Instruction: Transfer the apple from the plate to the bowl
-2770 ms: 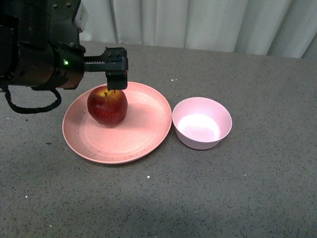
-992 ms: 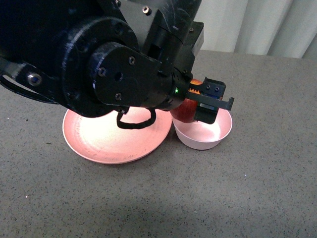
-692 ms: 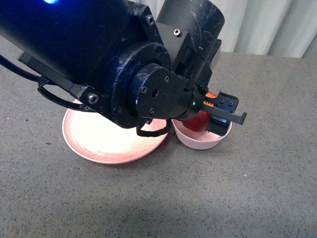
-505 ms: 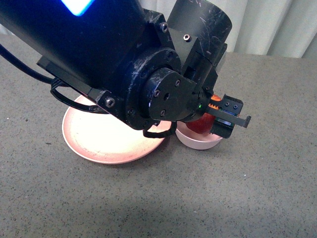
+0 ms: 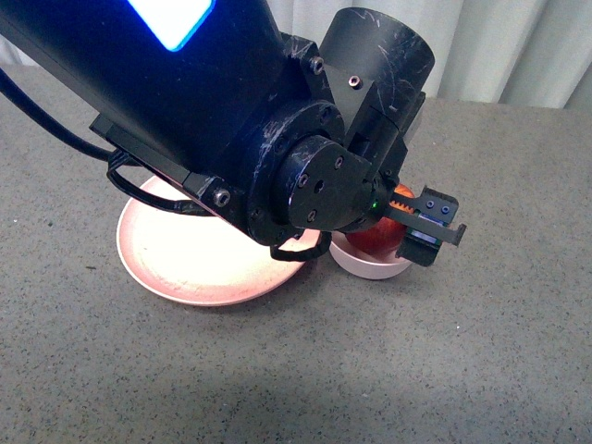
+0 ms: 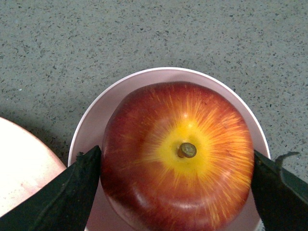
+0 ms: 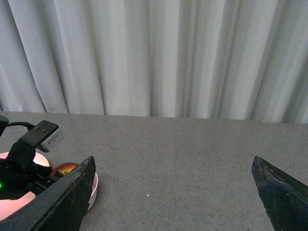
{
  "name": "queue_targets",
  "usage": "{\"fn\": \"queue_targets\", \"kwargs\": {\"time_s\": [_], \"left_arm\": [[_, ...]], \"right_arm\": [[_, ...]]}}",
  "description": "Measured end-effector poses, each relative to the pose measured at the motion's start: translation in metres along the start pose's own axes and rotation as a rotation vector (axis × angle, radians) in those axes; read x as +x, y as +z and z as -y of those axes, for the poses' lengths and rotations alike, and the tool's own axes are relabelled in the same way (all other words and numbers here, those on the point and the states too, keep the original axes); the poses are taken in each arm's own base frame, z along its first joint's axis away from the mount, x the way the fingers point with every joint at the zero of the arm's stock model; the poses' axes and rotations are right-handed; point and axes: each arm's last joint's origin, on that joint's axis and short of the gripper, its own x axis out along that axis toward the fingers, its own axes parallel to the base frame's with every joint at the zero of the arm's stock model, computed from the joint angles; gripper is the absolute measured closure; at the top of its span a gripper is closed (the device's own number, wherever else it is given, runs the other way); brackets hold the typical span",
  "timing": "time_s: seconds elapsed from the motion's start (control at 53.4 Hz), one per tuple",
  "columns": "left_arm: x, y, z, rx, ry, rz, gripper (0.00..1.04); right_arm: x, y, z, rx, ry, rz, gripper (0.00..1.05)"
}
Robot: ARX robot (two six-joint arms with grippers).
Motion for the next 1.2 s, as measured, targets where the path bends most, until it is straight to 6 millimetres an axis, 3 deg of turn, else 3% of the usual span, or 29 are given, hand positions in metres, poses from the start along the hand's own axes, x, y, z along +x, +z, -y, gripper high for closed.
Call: {"fn": "queue_targets", "kwargs": {"time_s": [0.075,0.262,0.412,0.543,0.692,0.823,0.936,1.198], "left_arm": [[-0.003,0.0,0.0,-0.001,0.0,0.022,0.05],[-0.022,0.006,0.0,0.019,0.023,0.072,0.07],[-0.062,0.011,-0.006,-0.024,0.023,0.177,0.07],[-0.103,-0.012,-0.021,-0.062,0.08,0.226,0.07],[-0.124,-0.036,-0.032,-0.073,0.149,0.229,0.07],[-0.138,-0.055,-0.045,-0.127,0.457,0.476,0.25],[-0.178,-0.067,-0.066,-0.198,0.545,0.654,0.47],[-0.239,-0.1,-0.091,-0.2,0.553,0.657,0.99]], "right_arm": [[0.0,0.0,0.0,0.0,0.0,0.0,0.09],[0.0,0.0,0.0,0.0,0.0,0.0,0.09],[0.0,0.0,0.0,0.0,0.0,0.0,0.09],[0.0,0.0,0.0,0.0,0.0,0.0,0.09],[0.0,0.0,0.0,0.0,-0.001,0.0,0.09],[0.0,0.0,0.0,0.0,0.004,0.0,0.09],[0.0,0.0,0.0,0.0,-0.003,0.0,0.09],[0.0,0.0,0.0,0.0,0.0,0.0,0.09]]}}
